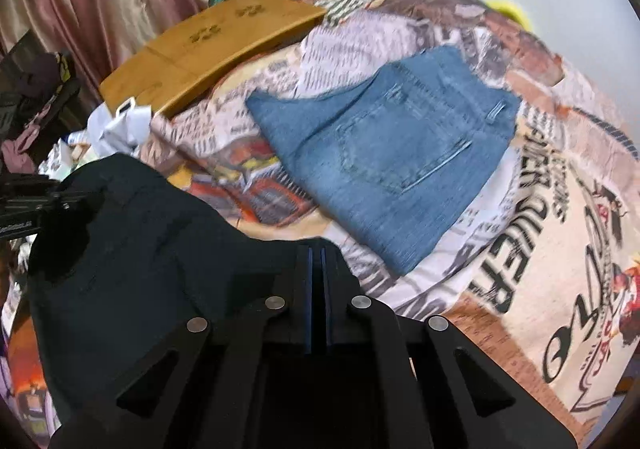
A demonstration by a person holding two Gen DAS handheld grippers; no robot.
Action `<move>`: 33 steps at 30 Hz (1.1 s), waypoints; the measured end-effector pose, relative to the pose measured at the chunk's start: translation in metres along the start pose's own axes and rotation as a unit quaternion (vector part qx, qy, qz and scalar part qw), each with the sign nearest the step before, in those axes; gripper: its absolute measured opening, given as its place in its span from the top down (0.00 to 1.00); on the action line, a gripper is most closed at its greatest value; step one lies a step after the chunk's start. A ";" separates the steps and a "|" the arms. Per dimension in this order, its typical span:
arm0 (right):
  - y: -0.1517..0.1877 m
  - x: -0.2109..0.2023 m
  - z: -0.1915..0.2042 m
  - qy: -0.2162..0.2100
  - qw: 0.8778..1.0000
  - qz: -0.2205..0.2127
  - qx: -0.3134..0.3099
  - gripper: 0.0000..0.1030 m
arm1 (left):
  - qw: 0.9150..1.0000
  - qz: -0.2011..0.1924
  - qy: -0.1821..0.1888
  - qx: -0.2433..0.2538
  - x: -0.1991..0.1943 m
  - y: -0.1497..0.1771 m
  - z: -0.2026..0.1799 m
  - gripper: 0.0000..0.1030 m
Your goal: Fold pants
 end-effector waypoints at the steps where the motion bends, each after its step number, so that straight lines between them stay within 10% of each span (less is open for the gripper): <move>1: -0.004 -0.001 -0.004 0.008 1.000 -0.010 0.005 0.98 | 1.000 -0.006 -0.006 0.002 -0.001 -0.005 0.001 0.85; 10: -0.022 -0.018 -0.048 0.043 0.996 -0.033 0.076 1.00 | 0.998 0.015 -0.057 0.001 0.024 -0.018 0.016 0.78; 15: -0.002 -0.054 -0.050 0.043 0.996 -0.031 0.074 0.94 | 0.998 -0.011 -0.054 0.012 -0.009 -0.012 0.009 0.31; 18: 0.015 -0.079 -0.052 0.036 0.995 -0.036 0.087 0.82 | 0.998 -0.025 -0.053 0.023 -0.037 -0.007 0.005 0.19; 26: 0.066 -0.148 -0.050 0.069 0.991 -0.066 0.091 0.46 | 0.998 -0.019 -0.054 0.027 -0.074 0.017 0.002 0.10; 33: 0.127 -0.193 -0.064 0.125 0.981 -0.084 0.121 0.36 | 0.999 0.030 -0.025 -0.014 -0.063 0.055 0.006 0.09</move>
Point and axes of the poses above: each gripper's, at about its wrist camera, not at the fingertips, and x roughly the way its jaws point, z to its left, y to its underside, the point moved 3 cm from there along x, roughly the way its jaws point, and after that the axes turned 6 degrees about -z, right-handed, at the moved point
